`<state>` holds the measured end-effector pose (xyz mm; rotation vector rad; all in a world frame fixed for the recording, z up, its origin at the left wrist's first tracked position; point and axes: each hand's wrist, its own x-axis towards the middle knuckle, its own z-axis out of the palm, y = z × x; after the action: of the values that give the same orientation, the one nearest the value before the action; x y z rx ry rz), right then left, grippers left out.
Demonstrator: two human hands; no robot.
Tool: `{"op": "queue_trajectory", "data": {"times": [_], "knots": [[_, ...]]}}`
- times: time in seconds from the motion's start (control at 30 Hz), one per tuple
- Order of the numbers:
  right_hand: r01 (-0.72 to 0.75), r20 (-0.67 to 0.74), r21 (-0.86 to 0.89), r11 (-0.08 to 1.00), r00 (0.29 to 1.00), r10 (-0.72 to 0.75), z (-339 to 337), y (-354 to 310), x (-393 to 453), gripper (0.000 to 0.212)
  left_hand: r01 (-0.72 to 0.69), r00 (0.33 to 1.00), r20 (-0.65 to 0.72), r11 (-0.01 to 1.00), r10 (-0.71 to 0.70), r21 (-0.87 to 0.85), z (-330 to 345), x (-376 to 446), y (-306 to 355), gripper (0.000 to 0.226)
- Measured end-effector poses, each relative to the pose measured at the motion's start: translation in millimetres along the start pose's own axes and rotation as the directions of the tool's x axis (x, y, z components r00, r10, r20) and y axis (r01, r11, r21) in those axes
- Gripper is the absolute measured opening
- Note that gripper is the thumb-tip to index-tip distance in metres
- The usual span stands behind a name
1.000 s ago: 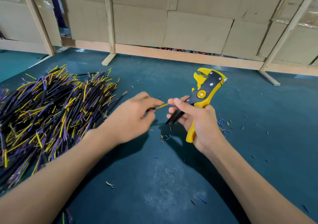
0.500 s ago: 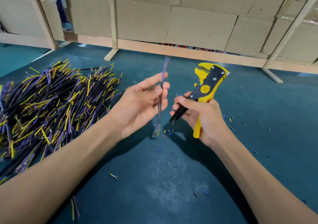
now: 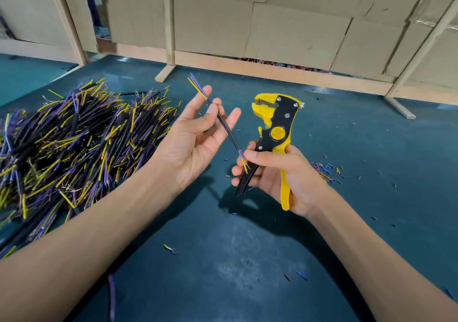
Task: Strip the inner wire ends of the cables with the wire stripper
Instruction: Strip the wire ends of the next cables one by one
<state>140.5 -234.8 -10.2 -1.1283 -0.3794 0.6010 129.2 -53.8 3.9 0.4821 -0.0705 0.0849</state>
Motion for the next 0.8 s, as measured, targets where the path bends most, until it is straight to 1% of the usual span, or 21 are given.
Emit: {"op": "queue_trajectory", "data": {"times": [0.1,0.17,0.2,0.23,0.27,0.33,0.37,0.4,0.5,0.63,0.7,0.8], "knots": [[0.008,-0.017,0.003,1.0,1.0,-0.008,-1,-1,0,0.01,-0.012,0.999,-0.032,1.0,0.013,0.023,-2,0,-1,0.037],[0.021,-0.033,-0.014,1.0,0.999,-0.022,-1,-1,0,0.014,-0.013,0.999,-0.03,0.999,0.014,0.05,-2,0,-2,0.036],[0.03,-0.044,-0.014,0.999,0.999,-0.031,-1,-1,1,0.015,-0.004,1.0,-0.015,0.995,0.005,0.099,-2,0,-2,0.035],[0.041,-0.059,-0.01,0.999,0.997,-0.042,-1,-1,1,0.016,0.011,1.0,0.005,0.982,-0.012,0.19,-2,-1,-1,0.036],[0.054,-0.077,-0.007,0.998,0.996,-0.055,-1,-1,2,0.016,0.029,0.999,0.022,0.948,-0.038,0.317,-2,-2,-2,0.037],[0.084,-0.115,-0.02,0.996,0.99,-0.085,-2,-2,3,0.018,0.047,0.996,0.036,0.815,-0.083,0.578,-1,-5,-6,0.042],[0.096,-0.134,-0.035,0.995,0.986,-0.1,-3,-2,4,0.019,0.047,0.995,0.039,0.75,-0.097,0.66,-1,-6,-8,0.044],[0.105,-0.152,-0.051,0.993,0.982,-0.112,-4,-3,4,0.02,0.045,0.994,0.042,0.71,-0.105,0.703,-1,-8,-10,0.045],[0.124,-0.203,-0.093,0.988,0.969,-0.141,-7,-3,6,0.021,-0.012,0.993,0.084,0.647,-0.081,0.763,-1,-8,-9,0.039],[0.13,-0.243,-0.072,0.989,0.959,-0.144,-9,-3,7,0.019,-0.122,0.982,0.176,0.486,-0.066,0.865,-2,-8,-7,0.041],[0.114,-0.267,-0.089,0.99,0.954,-0.134,-10,-4,8,0.02,-0.132,0.977,0.19,0.431,-0.094,0.893,-2,-7,-5,0.046],[0.103,-0.287,-0.123,0.987,0.948,-0.135,-11,-4,8,0.016,-0.093,0.965,0.178,0.384,-0.194,0.919,-5,-5,3,0.054]]}}
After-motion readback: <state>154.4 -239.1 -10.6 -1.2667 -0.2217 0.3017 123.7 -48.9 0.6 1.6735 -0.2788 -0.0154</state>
